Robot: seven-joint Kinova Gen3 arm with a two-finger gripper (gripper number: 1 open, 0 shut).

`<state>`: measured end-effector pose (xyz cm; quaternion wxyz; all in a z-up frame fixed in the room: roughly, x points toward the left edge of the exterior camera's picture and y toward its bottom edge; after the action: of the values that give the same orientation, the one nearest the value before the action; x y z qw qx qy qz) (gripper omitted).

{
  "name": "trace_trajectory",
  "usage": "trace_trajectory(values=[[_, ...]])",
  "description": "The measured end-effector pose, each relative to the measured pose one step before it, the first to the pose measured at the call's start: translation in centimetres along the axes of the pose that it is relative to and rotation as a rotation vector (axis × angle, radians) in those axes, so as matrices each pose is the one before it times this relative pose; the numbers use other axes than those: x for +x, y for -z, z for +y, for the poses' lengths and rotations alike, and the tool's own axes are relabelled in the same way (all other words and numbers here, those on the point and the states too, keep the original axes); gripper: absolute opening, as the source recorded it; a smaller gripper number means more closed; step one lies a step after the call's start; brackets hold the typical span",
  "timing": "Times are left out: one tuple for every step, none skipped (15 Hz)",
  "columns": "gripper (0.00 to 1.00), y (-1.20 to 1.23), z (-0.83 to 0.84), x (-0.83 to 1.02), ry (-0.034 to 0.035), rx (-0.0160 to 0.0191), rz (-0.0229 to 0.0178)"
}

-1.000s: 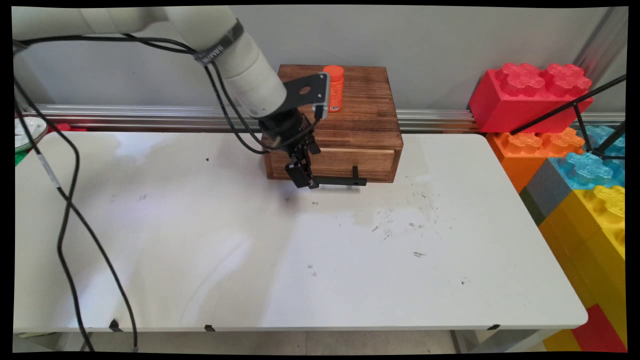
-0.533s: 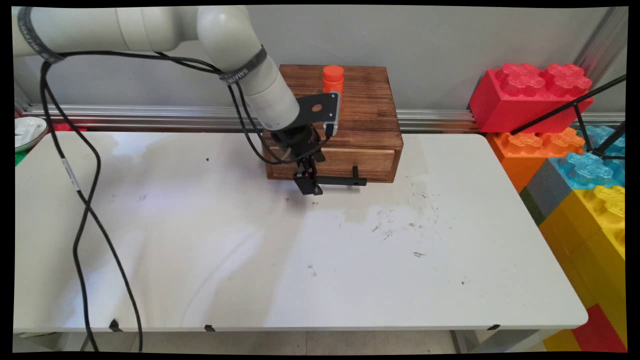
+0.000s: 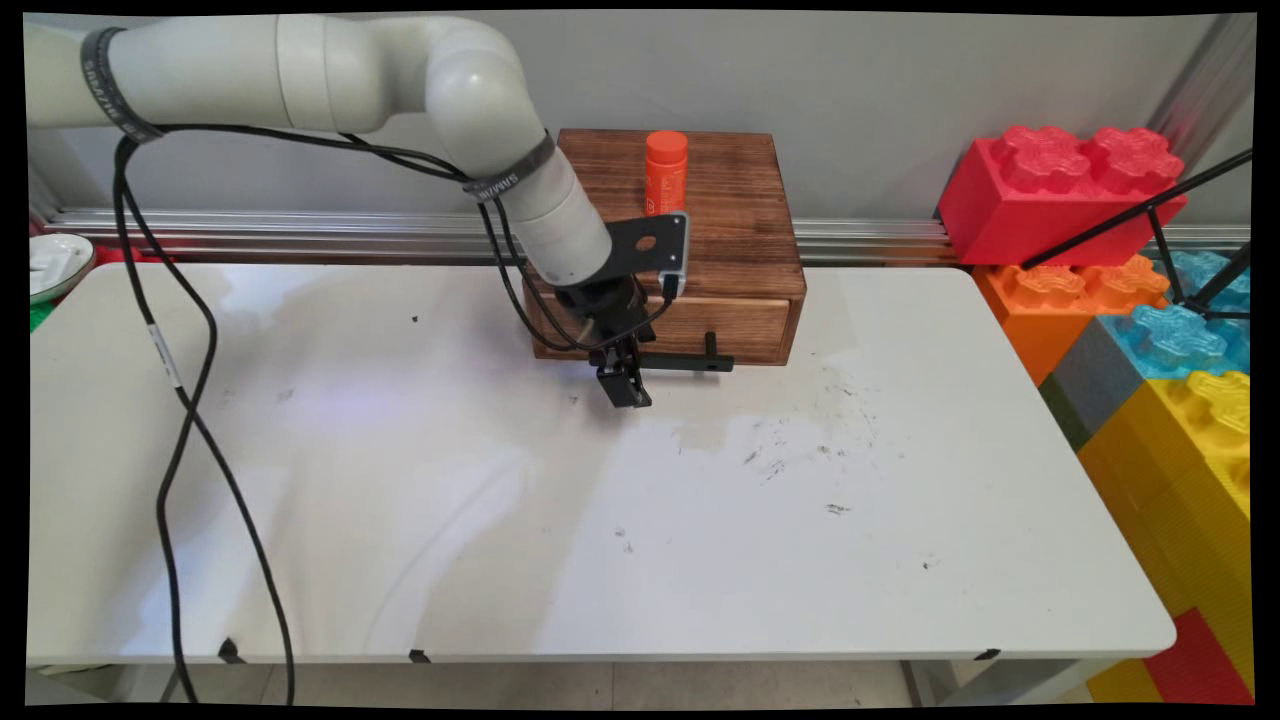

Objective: Open the drawer

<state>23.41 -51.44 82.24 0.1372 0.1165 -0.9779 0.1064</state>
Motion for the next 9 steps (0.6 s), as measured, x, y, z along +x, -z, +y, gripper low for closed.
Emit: trace_trajectory(values=[[1.00,-0.261,0.029,0.007,0.00360,0.00078,0.00027],[1.00,-0.306,0.029,0.042,0.00388,0.00103,0.00076],[1.00,-0.285,-0.002,0.057,0.00396,0.00239,0.00095],[1.00,-0.369,-0.009,0.093,0.00481,0.00308,0.00130],[1.00,-0.259,-0.001,0.047,0.00418,0.00207,0.00091],[1.00,-0.306,0.056,0.017,0.00484,0.00056,0.00048],[1.00,-0.313,0.075,0.004,0.00438,-0.00044,0.00028],[1.00,-0.269,0.079,-0.027,0.00413,-0.00084,0.00032],[1.00,-0.304,0.093,-0.039,0.00470,-0.00093,0.00034]])
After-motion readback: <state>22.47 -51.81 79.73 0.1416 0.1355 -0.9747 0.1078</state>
